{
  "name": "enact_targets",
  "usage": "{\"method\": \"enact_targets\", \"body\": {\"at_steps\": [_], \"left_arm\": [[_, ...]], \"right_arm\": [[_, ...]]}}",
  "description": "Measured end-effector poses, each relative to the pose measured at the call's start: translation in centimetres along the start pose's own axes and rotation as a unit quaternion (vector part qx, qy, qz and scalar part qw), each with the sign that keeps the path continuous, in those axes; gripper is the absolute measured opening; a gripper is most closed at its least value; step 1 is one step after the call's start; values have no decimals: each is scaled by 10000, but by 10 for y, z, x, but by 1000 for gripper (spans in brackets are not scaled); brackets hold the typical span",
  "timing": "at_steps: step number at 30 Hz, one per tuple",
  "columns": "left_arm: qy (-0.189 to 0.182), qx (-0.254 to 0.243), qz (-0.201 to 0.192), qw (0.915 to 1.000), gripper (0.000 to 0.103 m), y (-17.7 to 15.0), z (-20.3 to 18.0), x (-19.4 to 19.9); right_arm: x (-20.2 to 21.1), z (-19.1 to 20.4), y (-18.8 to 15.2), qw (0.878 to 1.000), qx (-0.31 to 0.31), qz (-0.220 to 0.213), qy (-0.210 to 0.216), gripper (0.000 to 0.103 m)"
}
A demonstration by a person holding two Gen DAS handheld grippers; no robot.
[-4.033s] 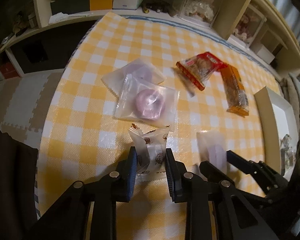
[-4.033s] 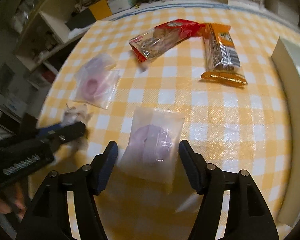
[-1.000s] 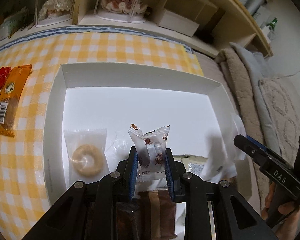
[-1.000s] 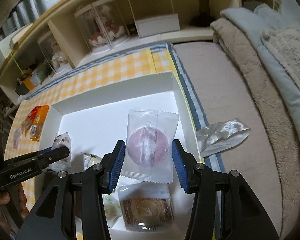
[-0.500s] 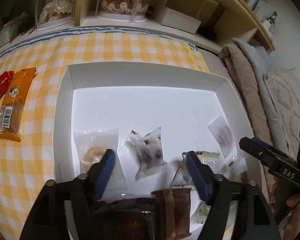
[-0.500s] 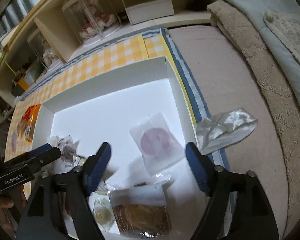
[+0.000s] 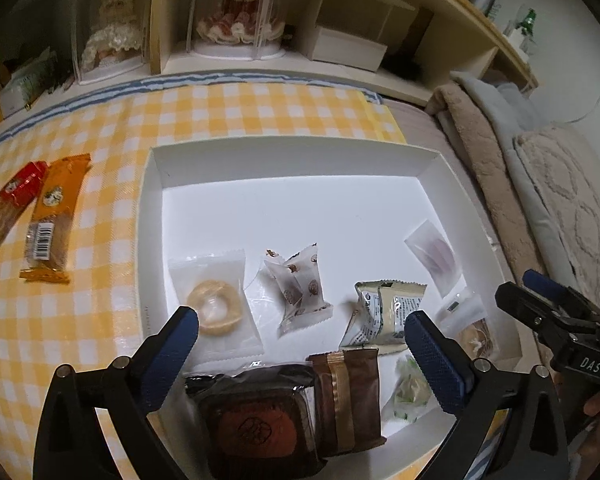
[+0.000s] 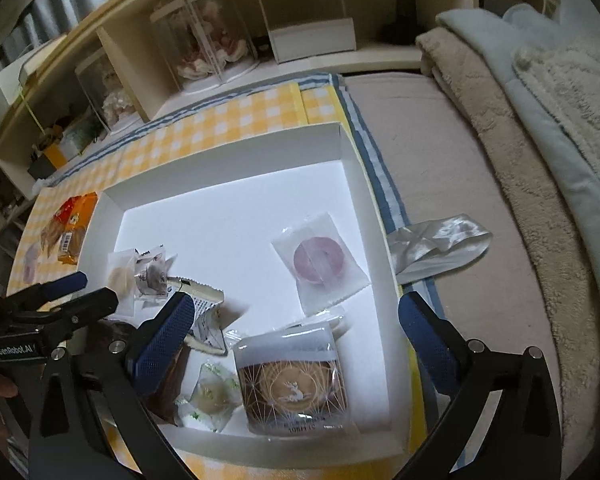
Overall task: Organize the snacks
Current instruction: 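Withdraw both open tools from the tray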
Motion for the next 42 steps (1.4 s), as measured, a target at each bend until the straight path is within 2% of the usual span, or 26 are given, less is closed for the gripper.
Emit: {"method": "enact_targets", "body": {"at_steps": [14,29,38,42], "left_arm": [[128,-186,-213,9995,103,-9,-2,57],[201,-343,-596,9974,103,-21,5,155],[277,-320,-909,9950,103,-34,30,219],[451,-312,-1049,9930,103,-41,48,249]], "right_arm": [[34,7,-5,9997,54,-236,-104,103],[99,30,-8,9976,142,-679,-35,103],[128,64,-6,9947,295,-978,130,103],[135,90,-6,9929,399,-1086,272,103]]}}
Point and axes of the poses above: each gripper's, at about its wrist camera, not at the fingertips, and x roughly against the way its jaws point, z to its left, y to its top, the point moved 6 cm from there along -x, roughly the way its jaws point, and after that the axes turned 9 degrees about -x, right-handed, at the moved point
